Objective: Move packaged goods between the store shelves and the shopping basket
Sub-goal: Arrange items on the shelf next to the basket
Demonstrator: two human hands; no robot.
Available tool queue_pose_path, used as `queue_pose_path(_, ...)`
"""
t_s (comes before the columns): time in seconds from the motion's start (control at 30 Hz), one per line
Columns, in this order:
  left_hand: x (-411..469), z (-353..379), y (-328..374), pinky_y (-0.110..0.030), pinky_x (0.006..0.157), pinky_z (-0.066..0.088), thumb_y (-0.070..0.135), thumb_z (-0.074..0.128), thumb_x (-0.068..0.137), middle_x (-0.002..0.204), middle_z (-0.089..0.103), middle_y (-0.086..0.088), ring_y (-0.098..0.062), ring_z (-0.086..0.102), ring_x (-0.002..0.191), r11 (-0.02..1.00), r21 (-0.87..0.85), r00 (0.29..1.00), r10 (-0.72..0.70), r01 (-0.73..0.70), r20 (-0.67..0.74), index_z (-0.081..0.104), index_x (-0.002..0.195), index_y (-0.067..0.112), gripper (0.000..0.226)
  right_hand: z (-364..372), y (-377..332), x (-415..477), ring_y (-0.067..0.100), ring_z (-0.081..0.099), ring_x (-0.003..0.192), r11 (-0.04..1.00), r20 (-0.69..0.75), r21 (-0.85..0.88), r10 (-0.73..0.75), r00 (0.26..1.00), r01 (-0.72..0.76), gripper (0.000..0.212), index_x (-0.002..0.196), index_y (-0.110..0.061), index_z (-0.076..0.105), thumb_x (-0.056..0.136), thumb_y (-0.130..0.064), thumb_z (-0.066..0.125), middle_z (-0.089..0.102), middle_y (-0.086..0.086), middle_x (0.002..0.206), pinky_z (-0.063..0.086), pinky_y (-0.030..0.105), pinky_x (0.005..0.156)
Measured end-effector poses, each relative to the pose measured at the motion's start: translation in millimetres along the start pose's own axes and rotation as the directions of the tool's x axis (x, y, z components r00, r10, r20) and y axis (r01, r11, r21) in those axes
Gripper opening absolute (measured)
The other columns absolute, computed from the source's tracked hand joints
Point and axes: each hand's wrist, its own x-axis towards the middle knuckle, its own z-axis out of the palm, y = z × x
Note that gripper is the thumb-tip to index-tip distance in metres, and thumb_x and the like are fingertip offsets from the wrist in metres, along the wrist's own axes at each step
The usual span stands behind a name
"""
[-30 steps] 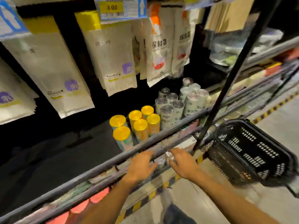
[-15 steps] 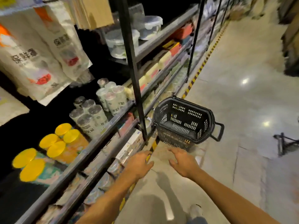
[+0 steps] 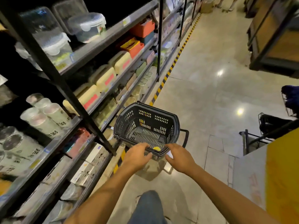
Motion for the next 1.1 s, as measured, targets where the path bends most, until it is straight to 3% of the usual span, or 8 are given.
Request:
queue_pose_path(0.33,151,32,-2,-0.033,0.09,0.045,0.04,0.054,0.092,0.125,0.059,-0.001,-0.021,0.055,0.115,0.969,-0.149,0.98,-0.198,0.199,0.021,0.052,0.128,0.022,0.04,-27,64,169,0.026,0.051,0.116,0.995,0.168,-0.076,-0.05,0.984,0.064,0.046,0.136,-0.016,0.042,0.094,-0.032,0.049,0.052,0.009,0.13,0.046,0.039,0.093)
queue_pose_path(0.47,201,45,-15,-0.031,0.097,0.042,0.041,0.051,0.094,0.134,0.052,0.0,-0.019,0.049,0.123,0.922,-0.198,0.943,-0.326,0.332,0.062,0.046,0.136,0.021,0.047,-27,83,237,0.027,0.052,0.115,0.984,0.292,-0.131,-0.081,0.953,0.124,0.048,0.138,-0.017,0.039,0.094,-0.034,0.047,0.053,0.008,0.128,0.047,0.038,0.091)
queue_pose_path(0.6,240,60,-31,-0.033,0.091,0.043,0.04,0.05,0.094,0.132,0.052,-0.002,-0.023,0.052,0.118,0.856,-0.257,0.889,-0.456,0.449,0.036,0.047,0.133,0.022,0.043,-11,98,303,0.027,0.051,0.114,0.965,0.404,-0.167,-0.121,0.907,0.203,0.047,0.138,-0.015,0.039,0.095,-0.032,0.047,0.051,0.009,0.129,0.046,0.036,0.087)
queue_pose_path(0.87,288,159,-90,-0.035,0.1,0.04,0.03,0.061,0.088,0.126,0.059,-0.005,-0.025,0.052,0.118,0.724,-0.271,0.726,-0.678,0.635,-0.11,0.058,0.123,0.014,0.039,113,140,406,0.026,0.044,0.125,0.903,0.637,-0.184,-0.192,0.746,0.389,0.055,0.143,-0.014,0.031,0.095,-0.034,0.047,0.041,0.007,0.141,0.04,0.032,0.097)
queue_pose_path(0.97,300,207,-114,-0.044,0.102,0.041,0.032,0.058,0.084,0.119,0.063,-0.008,-0.031,0.055,0.116,0.745,-0.191,0.695,-0.666,0.639,-0.273,0.061,0.118,0.011,0.04,177,163,433,0.025,0.045,0.126,0.907,0.68,-0.141,-0.202,0.704,0.396,0.057,0.142,-0.018,0.032,0.092,-0.037,0.052,0.041,0.006,0.142,0.039,0.032,0.101)
queue_pose_path(1.1,307,263,-130,-0.048,0.111,0.024,0.036,0.049,0.084,0.125,0.059,-0.007,-0.029,0.043,0.128,0.755,-0.192,0.669,-0.648,0.627,-0.364,0.059,0.12,0.013,0.043,259,189,450,0.031,0.043,0.127,0.9,0.731,-0.127,-0.2,0.653,0.418,0.061,0.141,-0.016,0.031,0.09,-0.039,0.055,0.036,0.009,0.143,0.04,0.037,0.101)
